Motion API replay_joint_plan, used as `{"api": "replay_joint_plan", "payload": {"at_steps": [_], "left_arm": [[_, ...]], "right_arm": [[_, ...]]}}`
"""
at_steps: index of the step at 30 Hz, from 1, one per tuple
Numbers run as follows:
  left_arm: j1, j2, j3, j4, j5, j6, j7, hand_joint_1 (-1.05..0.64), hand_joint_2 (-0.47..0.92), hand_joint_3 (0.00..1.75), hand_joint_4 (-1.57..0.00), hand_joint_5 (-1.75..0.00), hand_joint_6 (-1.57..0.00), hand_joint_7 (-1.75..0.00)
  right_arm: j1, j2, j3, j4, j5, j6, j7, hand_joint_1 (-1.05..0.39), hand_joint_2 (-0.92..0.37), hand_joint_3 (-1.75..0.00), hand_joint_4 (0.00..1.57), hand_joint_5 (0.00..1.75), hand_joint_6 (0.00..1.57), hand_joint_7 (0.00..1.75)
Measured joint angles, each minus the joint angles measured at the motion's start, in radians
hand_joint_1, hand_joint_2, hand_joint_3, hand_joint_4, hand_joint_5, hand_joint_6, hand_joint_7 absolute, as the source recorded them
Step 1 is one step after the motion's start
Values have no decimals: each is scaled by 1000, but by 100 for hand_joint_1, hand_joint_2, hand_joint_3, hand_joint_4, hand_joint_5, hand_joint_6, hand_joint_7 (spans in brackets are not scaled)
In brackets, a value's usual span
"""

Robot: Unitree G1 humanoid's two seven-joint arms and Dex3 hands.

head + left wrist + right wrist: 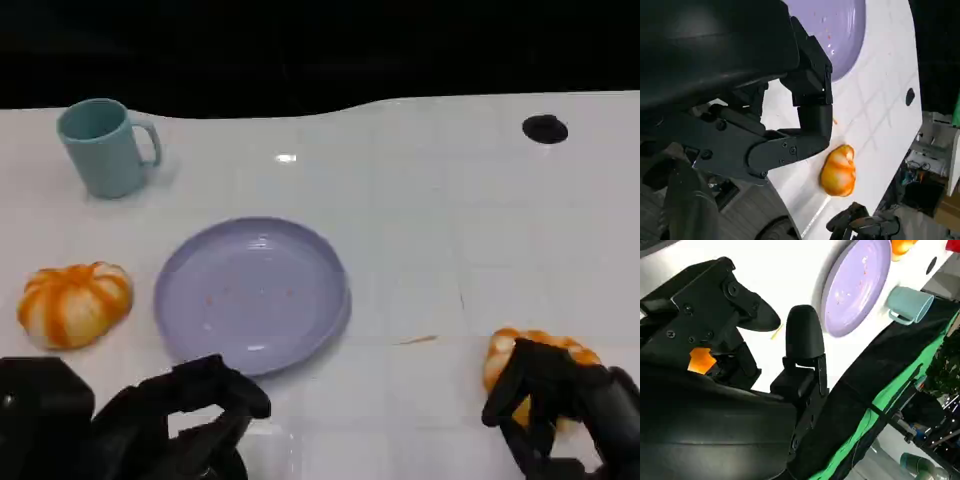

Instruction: Grasp the bread from the table and place it into the plate.

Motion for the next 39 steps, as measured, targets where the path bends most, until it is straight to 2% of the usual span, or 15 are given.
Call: {"api": "replay_joint_plan", "payload": {"at_steps": [23, 28, 33, 35, 36, 38, 39], "left_arm": [[0, -1, 6, 1, 0, -1, -11, -39, 89, 58, -69, -175, -66, -137], [0, -1, 6, 1, 2, -2, -11, -38, 89, 59, -69, -175, -65, -137], [0, -2, 6, 1, 0, -1, -11, -37, 89, 59, -69, -175, -65, -138], [0, -2, 6, 1, 0, -1, -11, -38, 88, 59, -69, -175, -65, -138], [0, -2, 6, 1, 0, 0, -11, -38, 89, 59, -69, -175, -65, -138], [0, -2, 6, 1, 0, 0, -11, -38, 89, 59, -69, -175, -64, -138], [0, -2, 6, 1, 0, 0, -11, -38, 89, 59, -69, -175, -64, -138]], "right_arm": [[-3, -1, 0, 0, 0, -1, 0, -4, -45, -119, 95, 175, 77, 146], [-3, -1, -1, 0, 2, -1, 0, -2, -45, -118, 93, 175, 74, 139], [-7, -4, -8, -18, 6, 20, 15, -1, -45, -112, 78, 175, 73, 124], [-14, -7, -10, -27, 0, 29, 21, -3, -45, -105, 64, 167, 72, 111], [-18, -11, -11, -33, -9, 37, 24, -4, -44, -98, 63, 154, 72, 103], [-25, -30, -11, -44, -52, 52, 30, -8, -42, -93, 64, 139, 74, 93], [-27, -41, -11, -49, -78, 57, 30, -11, -39, -90, 67, 129, 77, 83]]}}
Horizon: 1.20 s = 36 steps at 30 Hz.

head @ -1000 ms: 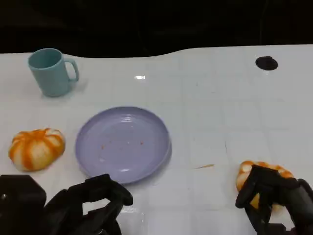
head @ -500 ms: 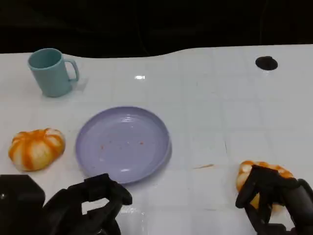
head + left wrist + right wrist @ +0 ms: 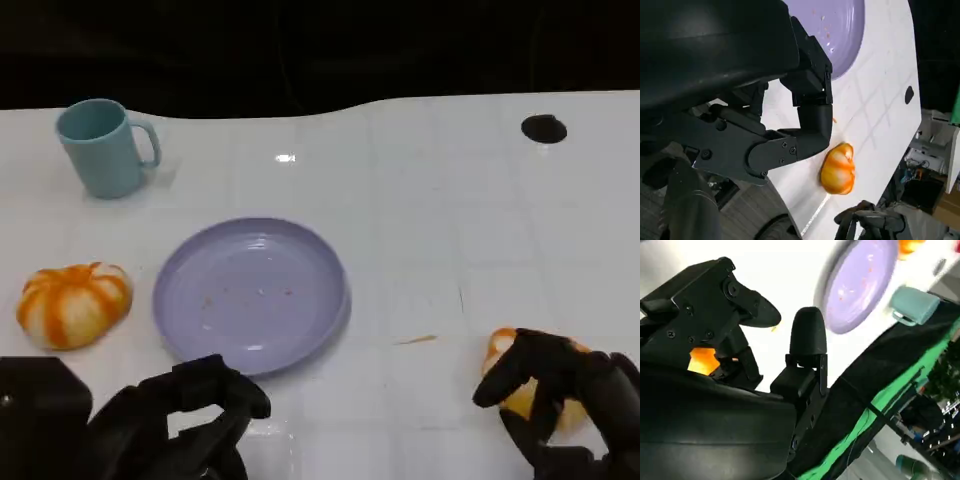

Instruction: Grasp the bread from the table and place it into the plate.

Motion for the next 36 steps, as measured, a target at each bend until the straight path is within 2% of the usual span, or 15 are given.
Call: {"api": "replay_joint_plan", "payload": {"at_steps": [2, 5, 9, 11, 14, 18, 24, 30, 36], "left_arm": [[0, 0, 0, 0, 0, 2, 0, -38, 89, 59, -69, -175, -64, -138], [0, -1, 0, 0, -1, 4, 0, -37, 89, 59, -68, -175, -64, -138], [0, -1, 1, 0, -1, 3, 0, -37, 89, 59, -68, -175, -64, -138], [-1, -1, 1, 0, 0, 3, 0, -37, 89, 59, -68, -175, -64, -138], [-1, -1, 1, 0, 0, 3, 0, -37, 89, 59, -69, -175, -64, -138], [-1, -1, 1, 0, 0, 3, 0, -38, 89, 58, -68, -175, -64, -138], [-4, -1, 2, 1, 0, 3, 0, -39, 89, 58, -69, -175, -64, -138], [-14, 0, 4, 10, -1, 2, -2, -39, 88, 58, -69, -175, -62, -141], [-15, -1, 5, 10, -2, 2, -3, -39, 88, 58, -71, -175, -63, -140]], "right_arm": [[-4, -22, 0, -15, -70, 7, -2, -17, -39, -86, 67, 123, 79, 69], [-20, -55, -1, -49, -185, 29, -5, -24, -49, -68, 59, 112, 77, 48], [-31, -109, -2, -110, -300, 62, 32, -32, -70, -23, 56, 84, 79, 17], [-34, -126, -2, -132, -347, 76, 52, -33, -74, -15, 57, 78, 80, 13], [-36, -146, -2, -171, -405, 107, 109, -42, -84, -5, 40, 53, 62, 2], [-50, -212, -3, -256, -510, 165, 267, -47, -84, -1, 33, 42, 50, 0], [-72, -223, 3, -287, -593, 190, 364, -51, -83, 0, 26, 34, 40, 0], [-109, -223, 40, -238, -656, 203, 401, -53, -83, 0, 25, 29, 37, 0], [-157, -223, 74, -120, -683, 202, 389, -54, -84, 0, 25, 26, 38, 1]]}}
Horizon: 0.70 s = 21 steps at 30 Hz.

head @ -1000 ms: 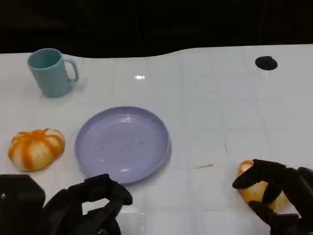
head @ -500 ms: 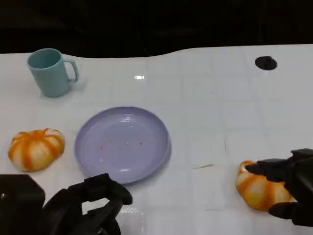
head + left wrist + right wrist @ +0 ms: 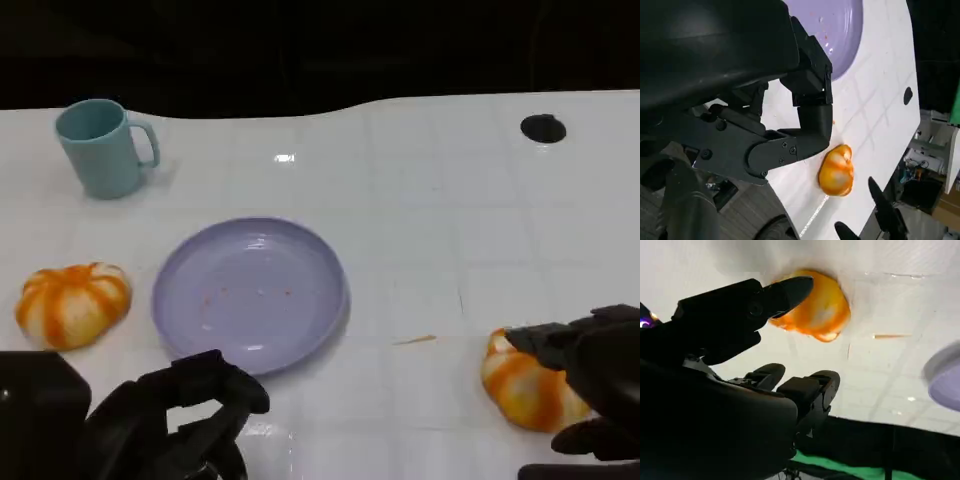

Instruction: Grasp the bread from the table and place it into the plate.

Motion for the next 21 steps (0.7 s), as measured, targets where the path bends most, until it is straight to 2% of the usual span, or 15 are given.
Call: {"api": "replay_joint_plan", "payload": {"at_steps": [9, 21], "left_arm": [[0, 0, -4, -1, 2, -2, 0, -40, 88, 58, -70, -175, -65, -138], [1, -4, -5, -24, -7, 19, 1, -38, 88, 60, -70, -175, -65, -140]], "right_arm": [[-76, 3, 57, 174, -43, 7, -51, -53, -88, -1, 24, 22, 42, 1], [-170, 28, 115, 369, -28, 39, -131, -54, -92, -1, 26, 17, 43, 0]]}}
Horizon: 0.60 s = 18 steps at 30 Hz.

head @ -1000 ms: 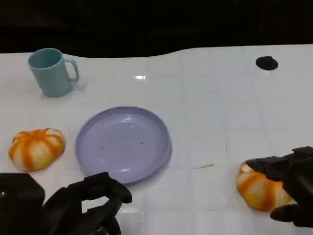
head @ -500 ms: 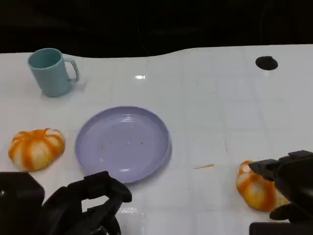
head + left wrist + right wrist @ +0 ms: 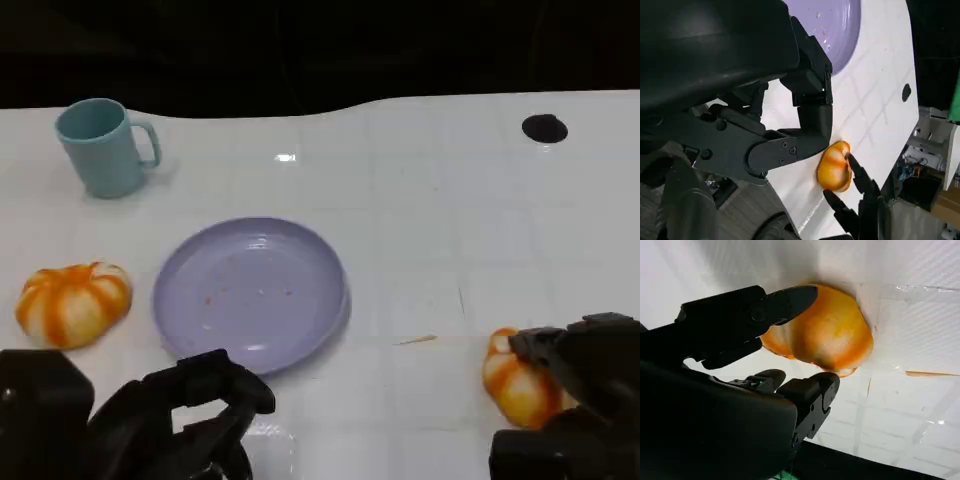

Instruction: Grasp the bread from the table and place it into the plate.

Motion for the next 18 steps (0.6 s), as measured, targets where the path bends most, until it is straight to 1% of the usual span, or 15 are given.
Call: {"api": "replay_joint_plan", "payload": {"at_steps": [6, 10, 13, 16, 18], "left_arm": [[-1, 0, -3, -11, 0, 2, 5, -38, 88, 61, -71, -175, -64, -141], [0, 0, -6, -17, -1, 7, 6, -38, 87, 62, -71, -175, -63, -141], [-1, -1, -6, -22, -3, 17, 10, -38, 87, 62, -71, -175, -63, -142], [-1, -1, -6, -31, -3, 25, 13, -37, 87, 63, -70, -175, -63, -142], [-1, -1, -6, -32, -3, 28, 13, -37, 87, 64, -70, -175, -63, -142]], "right_arm": [[-74, 37, 25, 108, 26, 38, -19, -55, -92, -8, 24, 14, 39, 0], [-128, 55, 40, 176, 66, 65, -25, -55, -92, -10, 25, 14, 39, 0], [-159, 61, 44, 224, 93, 68, -42, -55, -92, -10, 27, 14, 41, 1], [-182, 62, 46, 262, 121, 67, -59, -53, -92, -10, 33, 16, 47, 4], [-192, 62, 47, 279, 137, 67, -67, -52, -92, -10, 41, 19, 57, 8]]}}
